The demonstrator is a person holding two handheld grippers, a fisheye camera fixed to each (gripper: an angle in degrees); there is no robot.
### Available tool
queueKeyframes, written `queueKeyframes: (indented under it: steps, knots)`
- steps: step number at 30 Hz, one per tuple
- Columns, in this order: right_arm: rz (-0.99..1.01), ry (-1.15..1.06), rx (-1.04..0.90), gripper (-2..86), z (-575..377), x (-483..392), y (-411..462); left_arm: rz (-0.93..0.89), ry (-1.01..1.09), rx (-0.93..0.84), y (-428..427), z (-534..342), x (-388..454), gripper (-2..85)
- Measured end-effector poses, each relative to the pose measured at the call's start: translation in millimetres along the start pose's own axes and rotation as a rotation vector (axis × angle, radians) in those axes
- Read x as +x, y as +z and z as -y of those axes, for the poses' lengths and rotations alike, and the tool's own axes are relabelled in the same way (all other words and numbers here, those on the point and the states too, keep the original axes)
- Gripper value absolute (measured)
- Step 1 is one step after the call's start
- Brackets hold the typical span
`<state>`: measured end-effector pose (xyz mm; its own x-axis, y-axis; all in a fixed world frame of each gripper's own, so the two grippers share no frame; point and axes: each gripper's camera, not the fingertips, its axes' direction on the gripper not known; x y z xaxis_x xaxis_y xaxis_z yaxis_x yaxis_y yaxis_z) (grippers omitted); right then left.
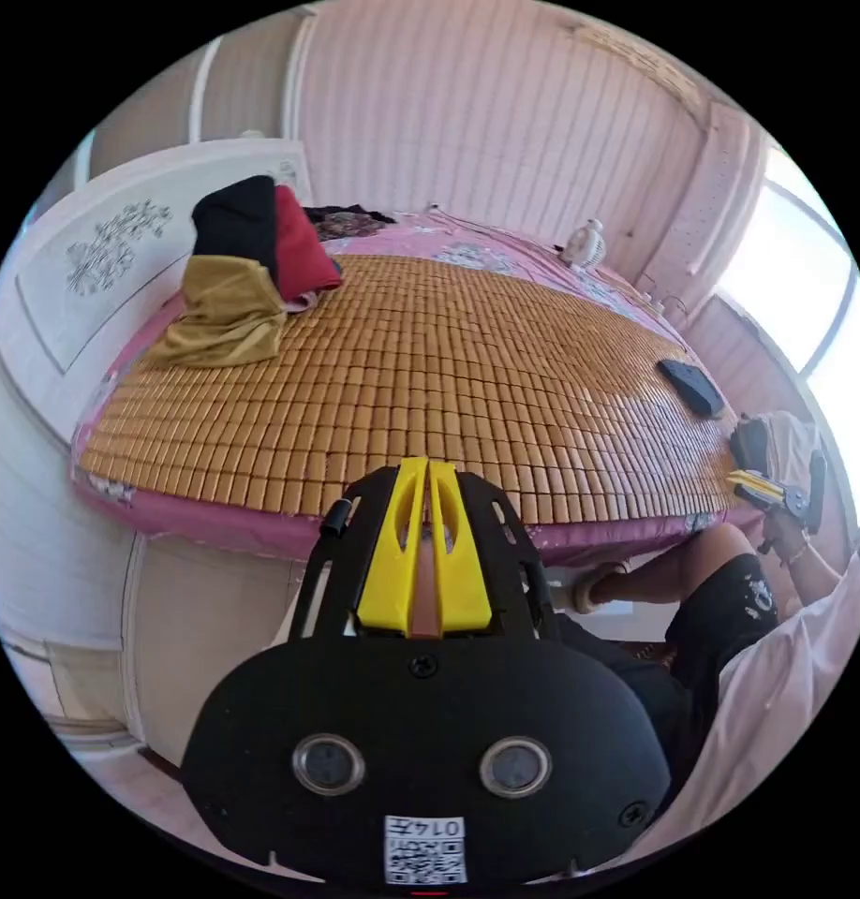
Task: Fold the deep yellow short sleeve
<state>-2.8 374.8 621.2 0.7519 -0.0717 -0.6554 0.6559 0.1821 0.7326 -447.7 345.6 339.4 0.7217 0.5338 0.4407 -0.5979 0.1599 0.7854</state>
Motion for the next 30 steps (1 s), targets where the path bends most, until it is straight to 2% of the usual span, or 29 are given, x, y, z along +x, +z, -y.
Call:
queueKeyframes:
  steps: [3,6,9,13,19,23,26,28,30]
  knots:
    - [0.135,-0.171,0.047,7.0,69,-42,9,-0.017,-0.181,0.069,-19,-36,-43,-0.6]
    - [0.315,-0.227,0.1,7.4,132,-88,18,-0.003,-0.267,0.148,-26,-63,-69,1.7]
    - [0.46,-0.359,0.109,7.8,184,-138,41,0.008,-0.287,0.177,-22,-68,-91,4.5]
    - [0.488,-0.455,0.1,8.0,261,-178,75,0.018,-0.231,0.226,-5,-38,-116,7.5]
    - [0.476,-0.429,0.127,8.7,401,-219,152,0.083,-0.065,0.171,45,51,-138,8.8]
    - [0.403,-0.363,0.122,12.1,487,-252,216,0.119,-0.031,0.117,77,100,-158,8.4]
    - [0.469,-0.299,0.132,12.5,541,-268,253,0.135,0.04,0.05,101,128,-166,7.9]
    - [0.508,-0.272,0.112,10.7,567,-276,273,0.202,0.069,-0.013,121,140,-167,6.5]
    - [0.562,-0.318,-0.038,3.3,590,-287,303,0.181,0.031,-0.094,136,142,-173,0.6]
